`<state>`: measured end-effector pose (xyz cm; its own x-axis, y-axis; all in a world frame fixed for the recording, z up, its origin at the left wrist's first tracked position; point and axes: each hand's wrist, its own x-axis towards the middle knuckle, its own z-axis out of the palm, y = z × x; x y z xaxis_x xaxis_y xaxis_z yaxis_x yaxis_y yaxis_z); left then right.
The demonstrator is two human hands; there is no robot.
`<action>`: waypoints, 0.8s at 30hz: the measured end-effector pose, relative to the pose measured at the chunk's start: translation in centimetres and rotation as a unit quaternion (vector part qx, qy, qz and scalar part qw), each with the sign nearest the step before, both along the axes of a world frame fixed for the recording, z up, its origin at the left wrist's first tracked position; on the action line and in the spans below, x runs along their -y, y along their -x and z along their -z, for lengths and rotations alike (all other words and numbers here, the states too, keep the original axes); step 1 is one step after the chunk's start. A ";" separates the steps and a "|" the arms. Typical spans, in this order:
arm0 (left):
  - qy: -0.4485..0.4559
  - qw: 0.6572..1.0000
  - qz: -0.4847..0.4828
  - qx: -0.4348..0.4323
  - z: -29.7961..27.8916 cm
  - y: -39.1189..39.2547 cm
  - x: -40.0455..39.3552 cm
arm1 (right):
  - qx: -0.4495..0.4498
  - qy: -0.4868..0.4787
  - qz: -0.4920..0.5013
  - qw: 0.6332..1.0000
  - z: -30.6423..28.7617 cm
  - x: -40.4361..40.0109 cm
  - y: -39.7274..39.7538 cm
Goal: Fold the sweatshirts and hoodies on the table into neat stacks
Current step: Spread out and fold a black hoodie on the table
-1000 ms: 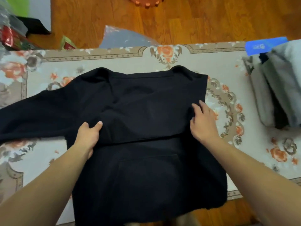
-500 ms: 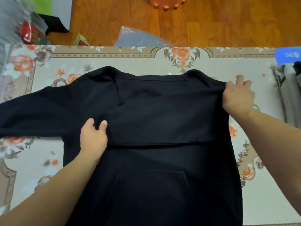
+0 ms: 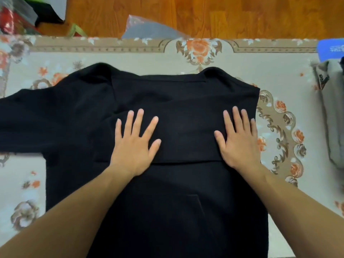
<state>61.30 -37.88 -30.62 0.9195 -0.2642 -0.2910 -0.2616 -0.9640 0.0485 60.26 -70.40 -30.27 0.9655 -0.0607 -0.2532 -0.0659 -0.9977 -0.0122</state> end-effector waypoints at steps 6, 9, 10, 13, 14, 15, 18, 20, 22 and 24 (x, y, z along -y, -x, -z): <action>0.037 0.991 -0.017 -0.126 -3.7 -1.6 0.2 | -0.044 -0.031 0.131 0.990 -3.3 -4.1 -0.8; 0.171 0.971 -0.072 -0.150 -6.7 -1.4 -1.5 | 0.020 -0.084 0.061 0.994 -6.3 -11.4 -1.5; 0.240 0.954 -0.125 -0.128 -7.5 -0.8 -2.9 | 0.037 -0.099 -0.011 0.994 -7.0 -14.4 -1.7; 0.357 0.879 -0.314 -0.041 -8.6 3.1 -9.3 | 0.032 -0.138 -0.152 0.978 -7.7 -23.9 -2.4; 0.376 0.836 -0.398 -0.024 -8.4 4.6 -12.3 | 0.015 -0.148 -0.172 0.974 -7.5 -26.7 -2.6; 0.397 0.773 -0.495 -0.015 -8.2 5.4 -15.6 | 0.001 -0.152 -0.187 0.971 -7.3 -29.2 -2.9; 0.428 0.559 -0.709 -0.051 -7.0 6.7 -26.7 | -0.044 -0.138 -0.235 0.961 -6.5 -35.2 -4.1; 0.445 0.453 -0.769 -0.069 -6.5 5.5 -32.8 | -0.050 -0.134 -0.257 0.956 -5.9 -38.4 -4.8; 0.572 0.298 -0.764 0.002 -6.8 4.1 -36.9 | -0.054 -0.117 -0.287 0.949 -4.7 -40.8 -5.0; 0.573 0.323 -0.753 0.001 -6.1 1.7 -39.6 | -0.088 -0.095 -0.313 0.941 -3.5 -42.2 -4.5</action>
